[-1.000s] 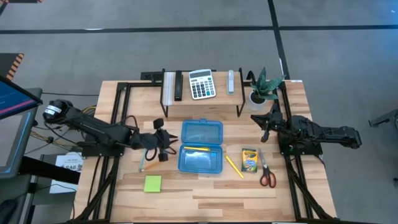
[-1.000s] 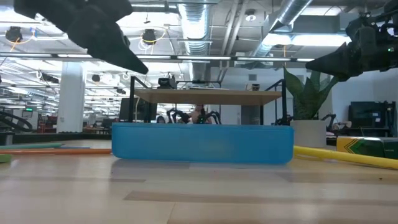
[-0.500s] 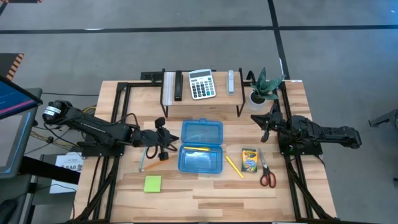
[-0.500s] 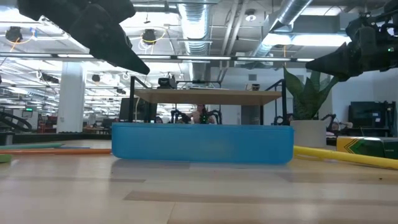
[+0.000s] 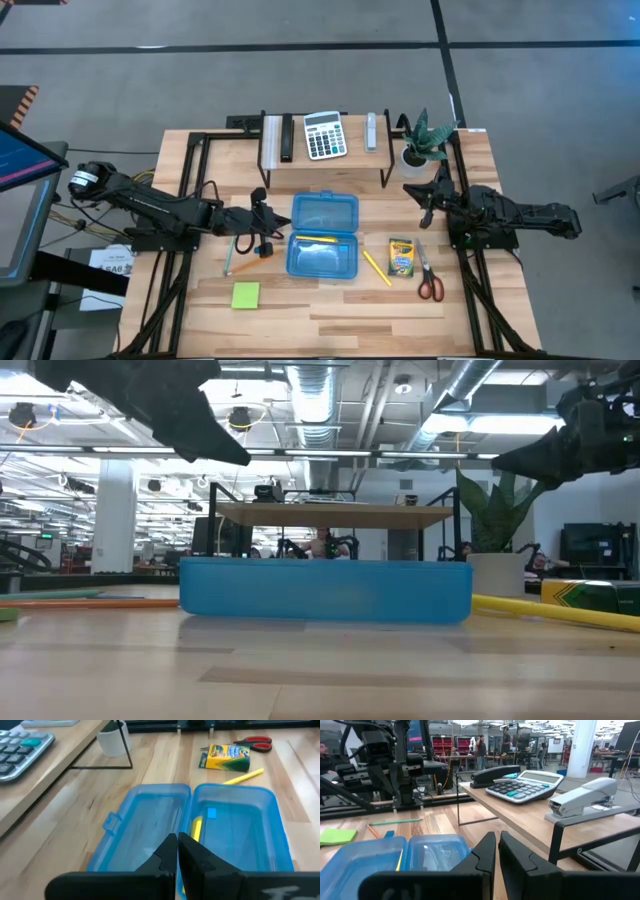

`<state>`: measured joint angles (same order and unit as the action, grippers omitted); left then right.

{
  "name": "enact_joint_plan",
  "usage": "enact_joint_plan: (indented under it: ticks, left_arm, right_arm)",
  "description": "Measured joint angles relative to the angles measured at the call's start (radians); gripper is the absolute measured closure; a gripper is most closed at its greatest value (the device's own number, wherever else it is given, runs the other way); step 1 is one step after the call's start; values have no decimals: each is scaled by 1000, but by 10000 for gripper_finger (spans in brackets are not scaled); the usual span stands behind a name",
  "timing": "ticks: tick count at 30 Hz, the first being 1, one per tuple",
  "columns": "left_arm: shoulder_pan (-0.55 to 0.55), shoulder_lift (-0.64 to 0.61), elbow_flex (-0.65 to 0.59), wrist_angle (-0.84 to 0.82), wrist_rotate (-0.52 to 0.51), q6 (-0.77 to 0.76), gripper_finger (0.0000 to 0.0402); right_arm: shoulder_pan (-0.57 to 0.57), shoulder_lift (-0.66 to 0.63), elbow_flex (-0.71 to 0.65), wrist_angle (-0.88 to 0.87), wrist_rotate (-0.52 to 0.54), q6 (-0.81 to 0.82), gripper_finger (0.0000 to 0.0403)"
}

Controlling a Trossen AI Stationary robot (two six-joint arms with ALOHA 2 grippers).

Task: Pack school essentials
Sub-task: Put the black scissors into the blue supply box

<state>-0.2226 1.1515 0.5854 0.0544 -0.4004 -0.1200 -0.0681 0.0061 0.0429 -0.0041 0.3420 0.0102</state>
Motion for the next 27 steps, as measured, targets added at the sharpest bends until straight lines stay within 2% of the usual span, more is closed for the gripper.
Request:
enact_joint_plan:
  ticks: [12,19,24,27]
  left_arm:
    - [0,0,0,57,18,-21,400]
    - [0,-33,1,129,43,57,400]
    - [0,-80,1,138,84,134,400]
    - [12,-115,1,159,88,160,400]
  right_arm:
    - [15,0,20,75,0,16,353]
    - [54,3,78,47,0,16,353]
    - [84,54,112,44,0,17,353]
    - [98,131,131,39,0,35,353]
